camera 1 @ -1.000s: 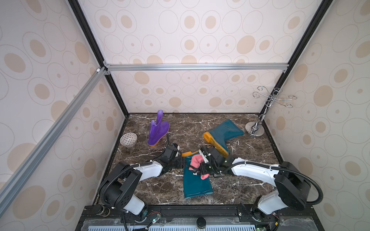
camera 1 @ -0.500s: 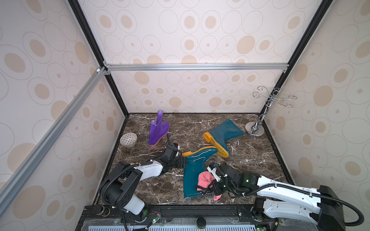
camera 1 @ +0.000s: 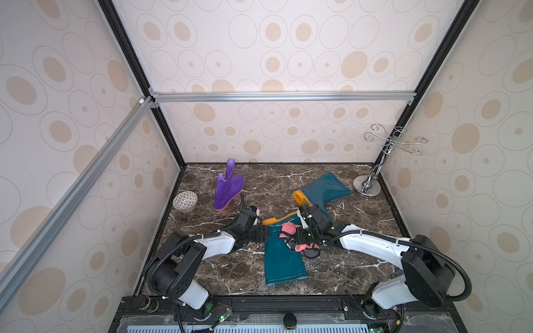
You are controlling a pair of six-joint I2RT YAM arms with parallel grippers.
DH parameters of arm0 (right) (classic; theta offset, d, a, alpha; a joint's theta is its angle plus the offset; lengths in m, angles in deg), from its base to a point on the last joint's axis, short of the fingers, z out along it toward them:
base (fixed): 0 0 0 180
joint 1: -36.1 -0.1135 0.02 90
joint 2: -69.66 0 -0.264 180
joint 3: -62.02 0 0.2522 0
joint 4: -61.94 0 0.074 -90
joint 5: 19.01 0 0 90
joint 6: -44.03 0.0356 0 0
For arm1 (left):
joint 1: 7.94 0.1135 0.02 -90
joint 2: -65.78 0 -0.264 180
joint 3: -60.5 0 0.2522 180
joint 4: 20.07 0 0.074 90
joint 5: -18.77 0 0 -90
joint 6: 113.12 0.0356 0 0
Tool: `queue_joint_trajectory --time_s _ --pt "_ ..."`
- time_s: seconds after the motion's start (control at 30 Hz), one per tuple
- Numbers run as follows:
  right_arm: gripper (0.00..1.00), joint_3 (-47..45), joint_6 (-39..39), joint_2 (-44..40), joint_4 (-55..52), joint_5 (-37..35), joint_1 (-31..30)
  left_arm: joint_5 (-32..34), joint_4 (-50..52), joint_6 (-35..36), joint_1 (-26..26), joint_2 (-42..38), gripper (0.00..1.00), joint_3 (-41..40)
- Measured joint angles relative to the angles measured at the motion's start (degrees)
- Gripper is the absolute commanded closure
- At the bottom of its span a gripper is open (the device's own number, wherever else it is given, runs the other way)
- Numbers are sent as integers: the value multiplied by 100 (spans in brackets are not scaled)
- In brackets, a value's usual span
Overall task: Wipe the rubber boots with a cloth
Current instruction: Wipe the dirt off the rubber boot.
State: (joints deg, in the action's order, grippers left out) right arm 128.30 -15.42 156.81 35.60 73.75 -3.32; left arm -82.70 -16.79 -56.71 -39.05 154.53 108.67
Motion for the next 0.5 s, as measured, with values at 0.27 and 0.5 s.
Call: queue_joint_trajectory --time_s 0.27,0.5 --pt "100 -151 -33 -271 168 -363 472 4 -22 0 0 4 31 0" --pt "100 -94 -168 -138 133 -1196 673 0 -28 -2 0 4 31 0"
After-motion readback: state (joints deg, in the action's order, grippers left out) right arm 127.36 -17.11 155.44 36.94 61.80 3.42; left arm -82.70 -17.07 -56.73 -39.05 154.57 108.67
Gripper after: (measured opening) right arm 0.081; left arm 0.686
